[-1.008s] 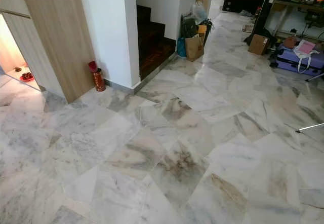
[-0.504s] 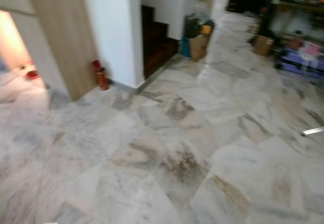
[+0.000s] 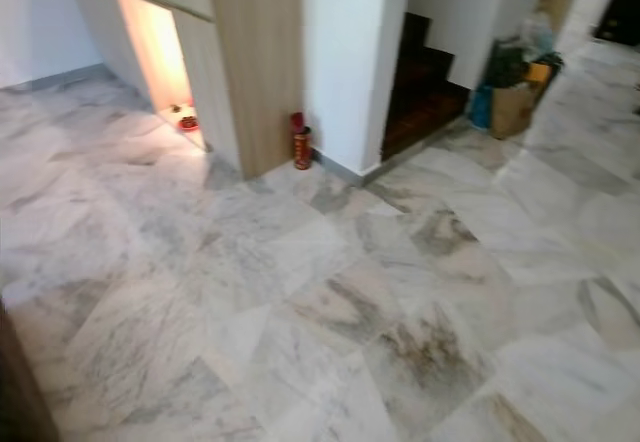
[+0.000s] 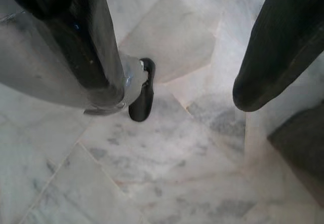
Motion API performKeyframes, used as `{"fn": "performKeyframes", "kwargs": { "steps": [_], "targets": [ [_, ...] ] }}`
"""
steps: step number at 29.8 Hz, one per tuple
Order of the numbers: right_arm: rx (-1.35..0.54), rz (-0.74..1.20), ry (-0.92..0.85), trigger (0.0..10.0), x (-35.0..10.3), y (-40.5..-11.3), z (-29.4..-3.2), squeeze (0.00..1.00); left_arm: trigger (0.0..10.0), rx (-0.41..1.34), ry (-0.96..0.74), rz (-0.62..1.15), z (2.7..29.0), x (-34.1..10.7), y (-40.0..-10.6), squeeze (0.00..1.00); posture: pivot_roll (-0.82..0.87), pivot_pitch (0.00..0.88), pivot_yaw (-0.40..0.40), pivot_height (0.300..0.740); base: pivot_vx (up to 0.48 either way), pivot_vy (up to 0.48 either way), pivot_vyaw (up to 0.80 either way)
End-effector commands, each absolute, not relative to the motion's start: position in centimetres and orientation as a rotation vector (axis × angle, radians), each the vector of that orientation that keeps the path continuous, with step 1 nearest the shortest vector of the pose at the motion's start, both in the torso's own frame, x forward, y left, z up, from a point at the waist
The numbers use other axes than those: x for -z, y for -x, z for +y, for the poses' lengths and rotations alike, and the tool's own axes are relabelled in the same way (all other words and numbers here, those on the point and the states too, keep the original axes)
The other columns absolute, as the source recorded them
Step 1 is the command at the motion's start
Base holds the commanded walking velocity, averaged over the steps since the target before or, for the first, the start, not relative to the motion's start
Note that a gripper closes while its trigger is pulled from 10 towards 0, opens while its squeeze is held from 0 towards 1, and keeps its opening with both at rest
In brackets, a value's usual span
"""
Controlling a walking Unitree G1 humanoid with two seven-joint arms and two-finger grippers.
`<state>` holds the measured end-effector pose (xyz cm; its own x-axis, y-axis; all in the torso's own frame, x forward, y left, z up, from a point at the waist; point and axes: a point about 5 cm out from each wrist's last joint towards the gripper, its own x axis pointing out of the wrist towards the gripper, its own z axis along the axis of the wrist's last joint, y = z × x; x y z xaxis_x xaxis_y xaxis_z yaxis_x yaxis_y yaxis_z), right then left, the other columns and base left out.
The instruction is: Move the pillow to the sofa from floor
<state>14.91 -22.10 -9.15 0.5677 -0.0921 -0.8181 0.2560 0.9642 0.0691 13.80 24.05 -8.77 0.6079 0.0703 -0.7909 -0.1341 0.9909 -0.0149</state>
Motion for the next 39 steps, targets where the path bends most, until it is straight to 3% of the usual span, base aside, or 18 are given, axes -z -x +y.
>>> {"fn": "performKeyframes", "kwargs": {
  "steps": [1,12,18,39],
  "targets": [
    [0.369,0.888,-0.423,10.0,10.2,-12.2,-20.2,0.00,10.0,0.104,-0.142,0.958,23.8,7.9,-16.5,0.00,-0.09,0.000,0.091,0.740,0.000,0.000,0.80],
    [0.358,0.857,-0.407,10.0,9.6,-13.8,-20.8,0.00,10.0,0.067,-0.110,0.931,23.1,8.0,-16.7,0.00,-0.08,0.035,0.063,0.740,0.000,0.000,0.80],
    [0.341,0.848,-0.393,10.0,9.3,-14.6,-20.9,0.00,10.0,0.092,-0.138,0.912,23.7,7.0,-18.5,0.00,-0.08,0.036,0.051,0.740,0.000,0.000,0.80],
    [0.342,0.874,-0.398,10.0,9.7,-13.9,-20.1,0.00,10.0,0.133,-0.217,0.929,24.2,6.7,-18.9,0.00,-0.07,0.076,0.082,0.740,0.000,0.000,0.80]
  ]
}}
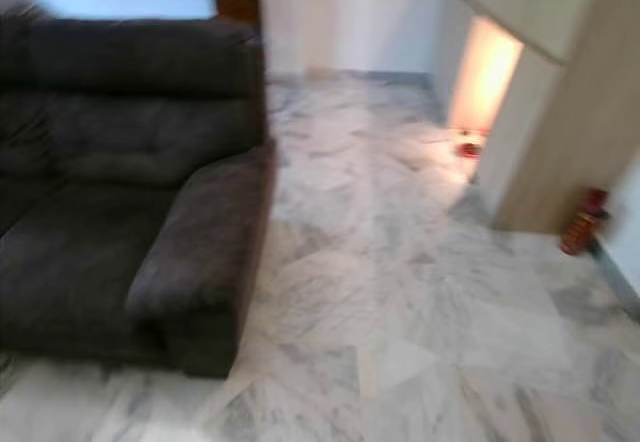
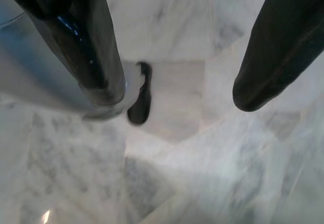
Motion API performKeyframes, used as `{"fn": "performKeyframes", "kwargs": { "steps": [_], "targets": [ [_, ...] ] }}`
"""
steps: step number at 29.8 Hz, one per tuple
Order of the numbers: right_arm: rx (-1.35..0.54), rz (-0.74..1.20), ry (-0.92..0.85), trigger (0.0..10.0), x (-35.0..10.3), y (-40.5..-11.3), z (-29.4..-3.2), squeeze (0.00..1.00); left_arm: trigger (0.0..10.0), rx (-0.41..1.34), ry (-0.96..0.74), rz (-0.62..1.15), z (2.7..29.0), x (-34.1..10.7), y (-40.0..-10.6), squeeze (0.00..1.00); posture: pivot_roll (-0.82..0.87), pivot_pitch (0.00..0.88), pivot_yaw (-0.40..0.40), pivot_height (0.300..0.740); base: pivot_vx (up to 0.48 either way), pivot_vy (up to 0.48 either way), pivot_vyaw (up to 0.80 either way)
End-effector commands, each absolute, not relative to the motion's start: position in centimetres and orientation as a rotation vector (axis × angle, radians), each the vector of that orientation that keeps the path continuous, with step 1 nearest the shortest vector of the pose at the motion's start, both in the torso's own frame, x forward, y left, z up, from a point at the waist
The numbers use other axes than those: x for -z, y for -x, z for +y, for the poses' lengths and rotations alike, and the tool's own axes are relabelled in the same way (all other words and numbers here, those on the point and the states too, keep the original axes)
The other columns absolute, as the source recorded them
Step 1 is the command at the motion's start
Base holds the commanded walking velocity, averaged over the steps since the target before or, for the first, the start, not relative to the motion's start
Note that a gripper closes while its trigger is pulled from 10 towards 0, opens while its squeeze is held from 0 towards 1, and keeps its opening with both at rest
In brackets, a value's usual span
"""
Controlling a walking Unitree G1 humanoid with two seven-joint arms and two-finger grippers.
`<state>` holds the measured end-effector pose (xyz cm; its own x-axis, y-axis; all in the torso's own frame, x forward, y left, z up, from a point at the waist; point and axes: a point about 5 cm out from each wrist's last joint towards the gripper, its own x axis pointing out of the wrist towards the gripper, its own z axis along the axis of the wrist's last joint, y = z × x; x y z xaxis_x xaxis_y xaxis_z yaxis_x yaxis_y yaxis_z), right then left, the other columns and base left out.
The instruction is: Move the pillow to the sofa from floor
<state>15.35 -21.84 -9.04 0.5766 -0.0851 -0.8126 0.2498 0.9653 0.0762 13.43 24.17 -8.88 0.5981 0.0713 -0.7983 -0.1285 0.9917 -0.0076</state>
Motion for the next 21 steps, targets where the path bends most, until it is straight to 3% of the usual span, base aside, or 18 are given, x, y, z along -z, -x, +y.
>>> {"fn": "performKeyframes", "kwargs": {
  "steps": [1,9,16,21],
  "targets": [
    [0.332,0.875,-0.391,10.0,9.71,-13.92,-20.05,0.00,10.0,0.148,-0.225,0.930,24.22,6.74,-18.81,0.00,-0.07,0.081,0.084,0.740,0.000,0.000,0.80],
    [0.330,0.903,-0.386,10.0,9.91,-13.64,-19.72,0.00,10.0,0.145,-0.227,0.933,24.29,6.78,-18.71,0.00,-0.07,0.090,0.086,0.740,0.000,0.000,0.76],
    [0.320,0.919,-0.411,10.0,10.08,-13.41,-19.27,0.00,10.0,0.138,-0.227,0.953,24.39,6.88,-18.54,0.00,-0.07,0.108,0.086,0.740,0.000,0.000,0.00],
    [0.332,0.919,-0.423,10.0,10.10,-13.41,-19.28,0.00,10.0,0.143,-0.228,0.958,24.42,6.89,-18.52,0.00,-0.07,0.117,0.088,0.740,0.000,0.480,0.00]
  ]
}}
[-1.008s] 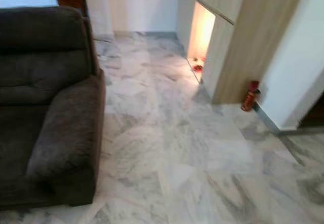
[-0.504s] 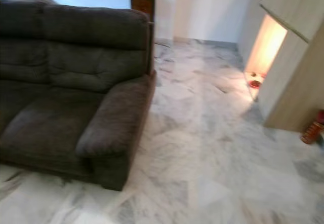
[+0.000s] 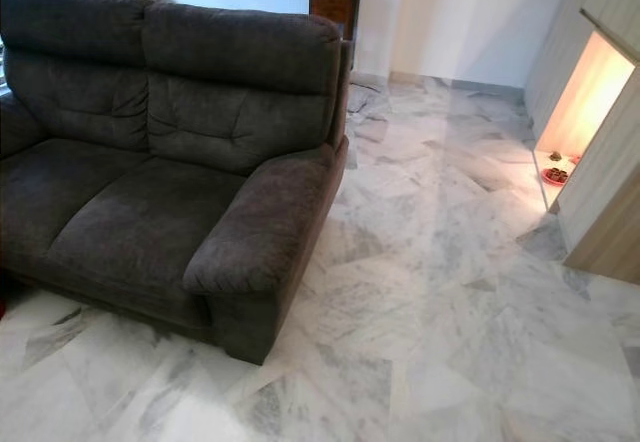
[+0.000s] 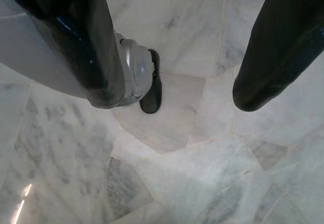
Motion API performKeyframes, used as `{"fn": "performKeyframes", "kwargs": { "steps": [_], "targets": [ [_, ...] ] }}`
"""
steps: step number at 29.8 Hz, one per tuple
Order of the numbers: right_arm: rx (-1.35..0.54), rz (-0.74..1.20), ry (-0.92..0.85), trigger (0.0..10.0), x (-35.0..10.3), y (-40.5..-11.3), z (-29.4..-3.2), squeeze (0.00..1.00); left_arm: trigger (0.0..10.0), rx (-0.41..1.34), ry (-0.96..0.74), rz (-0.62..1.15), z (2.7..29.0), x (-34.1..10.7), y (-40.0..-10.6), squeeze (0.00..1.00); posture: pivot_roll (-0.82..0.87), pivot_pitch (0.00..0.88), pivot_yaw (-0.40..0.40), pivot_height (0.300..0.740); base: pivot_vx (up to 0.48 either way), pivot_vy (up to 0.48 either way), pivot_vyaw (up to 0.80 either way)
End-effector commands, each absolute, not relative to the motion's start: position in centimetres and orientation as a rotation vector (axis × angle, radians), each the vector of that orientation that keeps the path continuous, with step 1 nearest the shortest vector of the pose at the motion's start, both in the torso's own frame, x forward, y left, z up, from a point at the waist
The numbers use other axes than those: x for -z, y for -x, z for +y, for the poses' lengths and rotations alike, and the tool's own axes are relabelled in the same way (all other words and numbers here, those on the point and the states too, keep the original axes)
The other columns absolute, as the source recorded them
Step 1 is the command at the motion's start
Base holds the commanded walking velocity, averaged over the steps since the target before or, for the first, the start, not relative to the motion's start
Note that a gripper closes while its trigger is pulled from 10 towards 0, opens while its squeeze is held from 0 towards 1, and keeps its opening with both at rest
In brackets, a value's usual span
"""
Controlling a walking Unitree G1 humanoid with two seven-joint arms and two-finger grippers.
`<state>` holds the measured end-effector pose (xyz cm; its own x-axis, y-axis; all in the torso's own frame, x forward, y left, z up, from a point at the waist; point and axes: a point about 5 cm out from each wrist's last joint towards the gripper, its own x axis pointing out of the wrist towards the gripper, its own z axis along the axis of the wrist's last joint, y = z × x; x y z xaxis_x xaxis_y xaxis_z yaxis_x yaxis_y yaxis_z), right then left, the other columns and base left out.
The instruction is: Move the pillow to the sofa from floor
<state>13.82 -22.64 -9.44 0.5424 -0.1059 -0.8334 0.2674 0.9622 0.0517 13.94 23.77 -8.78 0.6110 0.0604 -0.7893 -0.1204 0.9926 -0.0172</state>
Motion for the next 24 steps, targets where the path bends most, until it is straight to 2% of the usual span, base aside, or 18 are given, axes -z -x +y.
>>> {"fn": "performKeyframes", "kwargs": {
  "steps": [1,24],
  "targets": [
    [0.332,0.919,-0.423,10.0,10.10,-13.41,-19.28,0.00,10.0,0.143,-0.228,0.958,24.42,6.89,-18.52,0.00,-0.07,0.117,0.088,0.740,0.000,0.480,0.00],
    [0.342,0.925,-0.431,10.0,10.09,-13.57,-19.19,0.00,10.0,0.146,-0.222,0.954,24.43,6.74,-18.80,0.00,-0.06,0.109,0.089,0.740,0.000,0.480,0.00]
  ]
}}
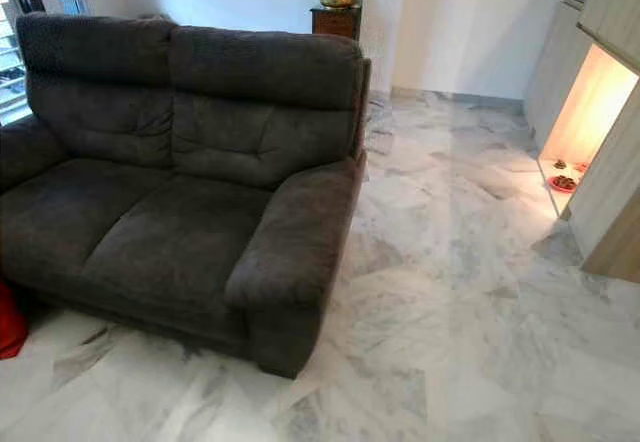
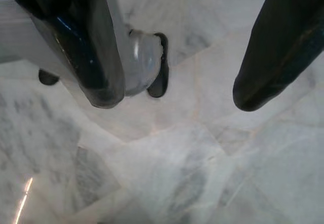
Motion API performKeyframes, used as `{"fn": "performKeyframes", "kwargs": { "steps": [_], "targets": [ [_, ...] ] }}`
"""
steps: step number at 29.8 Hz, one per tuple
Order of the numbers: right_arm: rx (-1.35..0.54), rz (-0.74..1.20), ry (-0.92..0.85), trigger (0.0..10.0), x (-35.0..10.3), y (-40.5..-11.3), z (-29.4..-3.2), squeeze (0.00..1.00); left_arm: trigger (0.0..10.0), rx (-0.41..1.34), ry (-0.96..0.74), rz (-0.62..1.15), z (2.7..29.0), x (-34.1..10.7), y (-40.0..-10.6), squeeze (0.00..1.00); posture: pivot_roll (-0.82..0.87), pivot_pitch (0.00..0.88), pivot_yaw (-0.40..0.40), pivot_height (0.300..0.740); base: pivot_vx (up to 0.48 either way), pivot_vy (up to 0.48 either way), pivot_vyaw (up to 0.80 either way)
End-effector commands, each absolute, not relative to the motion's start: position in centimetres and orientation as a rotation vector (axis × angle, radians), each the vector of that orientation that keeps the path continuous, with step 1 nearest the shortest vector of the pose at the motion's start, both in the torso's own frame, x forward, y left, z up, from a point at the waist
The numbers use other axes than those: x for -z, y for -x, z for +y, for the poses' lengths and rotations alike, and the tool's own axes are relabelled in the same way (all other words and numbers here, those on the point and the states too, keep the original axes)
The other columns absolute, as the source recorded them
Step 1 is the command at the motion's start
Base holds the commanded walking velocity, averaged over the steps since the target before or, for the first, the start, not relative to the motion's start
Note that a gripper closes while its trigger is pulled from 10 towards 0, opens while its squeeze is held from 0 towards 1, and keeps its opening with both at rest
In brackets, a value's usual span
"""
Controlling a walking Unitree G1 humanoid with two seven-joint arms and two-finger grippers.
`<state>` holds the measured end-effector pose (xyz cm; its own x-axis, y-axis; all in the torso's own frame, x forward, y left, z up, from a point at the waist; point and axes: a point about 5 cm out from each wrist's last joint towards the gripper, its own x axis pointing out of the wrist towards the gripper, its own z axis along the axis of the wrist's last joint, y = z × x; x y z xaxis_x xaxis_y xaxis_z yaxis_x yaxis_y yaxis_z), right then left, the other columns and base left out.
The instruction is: Move the pillow to the sofa from floor
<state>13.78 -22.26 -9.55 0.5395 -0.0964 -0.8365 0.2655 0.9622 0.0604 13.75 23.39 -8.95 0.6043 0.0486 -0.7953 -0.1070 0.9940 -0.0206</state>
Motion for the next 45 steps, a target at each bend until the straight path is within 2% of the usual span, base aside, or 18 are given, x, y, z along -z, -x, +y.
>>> {"fn": "performKeyframes", "kwargs": {
  "steps": [1,8,14,30,45],
  "targets": [
    [0.343,0.925,-0.432,10.0,10.09,-13.57,-19.19,0.00,10.0,0.145,-0.222,0.953,24.43,6.74,-18.81,0.00,-0.06,0.109,0.089,0.740,0.000,0.480,0.00],
    [0.362,0.927,-0.429,10.0,10.11,-13.46,-19.39,0.00,10.0,0.144,-0.217,0.954,24.37,6.79,-18.75,0.00,-0.06,0.097,0.090,0.740,0.000,0.480,0.00],
    [0.360,0.936,-0.424,10.0,10.16,-13.32,-19.43,0.00,10.0,0.145,-0.216,0.956,24.34,6.85,-18.65,0.00,-0.06,0.091,0.091,0.740,0.000,0.480,-0.80],
    [0.345,0.937,-0.432,10.0,10.25,-13.16,-19.01,0.00,10.0,0.149,-0.218,0.961,24.40,6.92,-18.45,0.00,-0.06,0.075,0.099,0.740,0.000,0.480,0.00],
    [0.323,0.926,-0.442,10.0,10.08,-13.89,-18.45,0.00,10.0,0.140,-0.210,0.952,24.61,6.67,-18.82,0.00,-0.04,0.109,0.110,0.740,0.000,0.480,0.00]
  ]
}}
